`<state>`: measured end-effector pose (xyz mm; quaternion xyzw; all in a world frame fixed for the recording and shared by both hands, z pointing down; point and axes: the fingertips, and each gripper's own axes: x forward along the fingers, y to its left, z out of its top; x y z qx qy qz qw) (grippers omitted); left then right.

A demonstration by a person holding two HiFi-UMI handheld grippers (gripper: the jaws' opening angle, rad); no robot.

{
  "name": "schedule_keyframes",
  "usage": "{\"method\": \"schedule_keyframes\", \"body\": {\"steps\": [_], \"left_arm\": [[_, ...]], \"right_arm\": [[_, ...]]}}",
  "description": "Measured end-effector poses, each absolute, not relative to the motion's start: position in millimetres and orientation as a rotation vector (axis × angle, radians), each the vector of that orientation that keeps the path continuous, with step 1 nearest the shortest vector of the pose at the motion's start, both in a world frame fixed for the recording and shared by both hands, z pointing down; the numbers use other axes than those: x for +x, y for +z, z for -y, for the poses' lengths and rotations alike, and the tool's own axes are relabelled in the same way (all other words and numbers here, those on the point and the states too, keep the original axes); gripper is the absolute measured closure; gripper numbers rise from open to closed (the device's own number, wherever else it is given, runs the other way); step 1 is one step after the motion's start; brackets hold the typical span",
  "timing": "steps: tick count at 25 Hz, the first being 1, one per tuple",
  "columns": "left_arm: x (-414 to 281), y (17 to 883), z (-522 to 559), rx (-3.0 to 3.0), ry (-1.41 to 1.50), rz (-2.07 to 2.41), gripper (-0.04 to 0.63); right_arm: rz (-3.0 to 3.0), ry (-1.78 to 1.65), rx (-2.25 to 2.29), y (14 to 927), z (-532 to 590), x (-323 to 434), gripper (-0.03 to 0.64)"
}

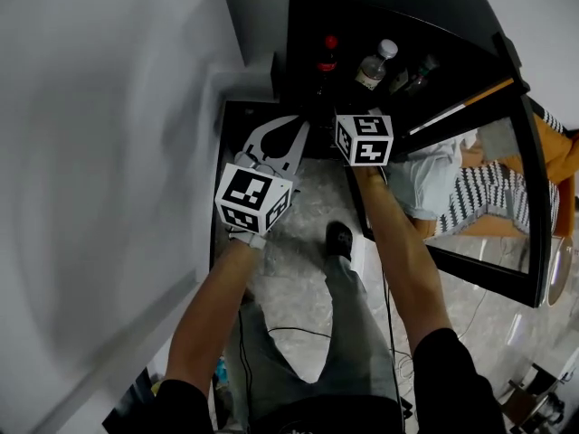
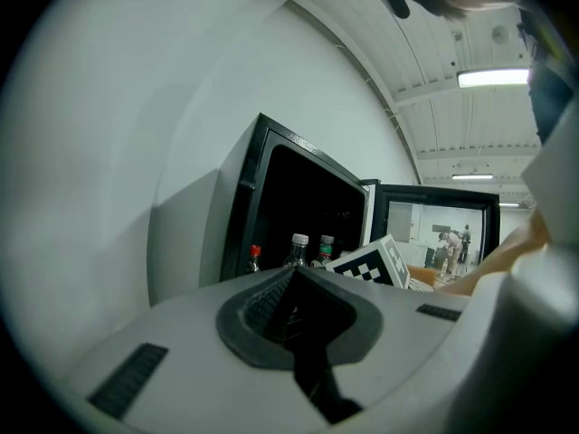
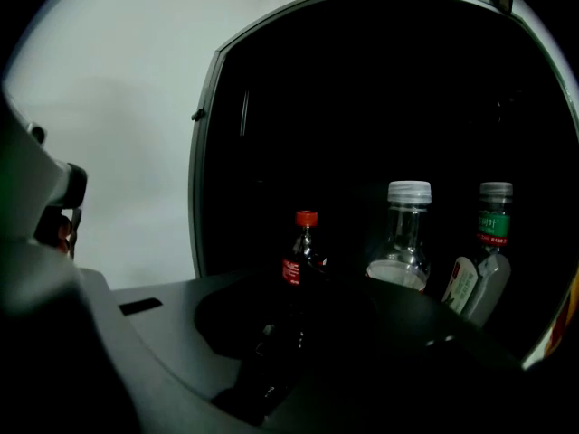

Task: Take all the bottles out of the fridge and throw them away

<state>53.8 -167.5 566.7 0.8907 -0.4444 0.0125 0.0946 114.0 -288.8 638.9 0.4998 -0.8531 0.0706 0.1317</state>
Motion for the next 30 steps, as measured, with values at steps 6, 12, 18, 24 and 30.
{"method": "schedule_keyframes", "body": {"steps": [6, 12, 18, 24, 30], "left_arm": [[55.8, 563.5, 173.5, 2.636, 0.008, 1.369, 0.589], [53.2, 564.9, 179.9, 2.626, 0.02, 1.413, 0.589], [48.5, 569.0, 185.8, 2.606, 0.025, 1.457, 0.589], [44.6, 576.1, 190.5, 2.594, 0.036, 1.484, 0.589], [38.4, 583.5, 191.4, 2.572, 0.037, 1.524, 0.589]], "right_arm": [[2.489, 0.245, 1.441, 642.0, 311.9, 106.1, 0.424], [2.47, 0.225, 1.476, 642.8, 339.1, 99.3, 0.328], [2.423, 0.293, 1.487, 664.2, 360.1, 92.1, 0.304], [2.403, 0.318, 1.5, 679.3, 373.7, 91.2, 0.302], [2.422, 0.323, 1.46, 686.5, 384.7, 84.8, 0.304]]}}
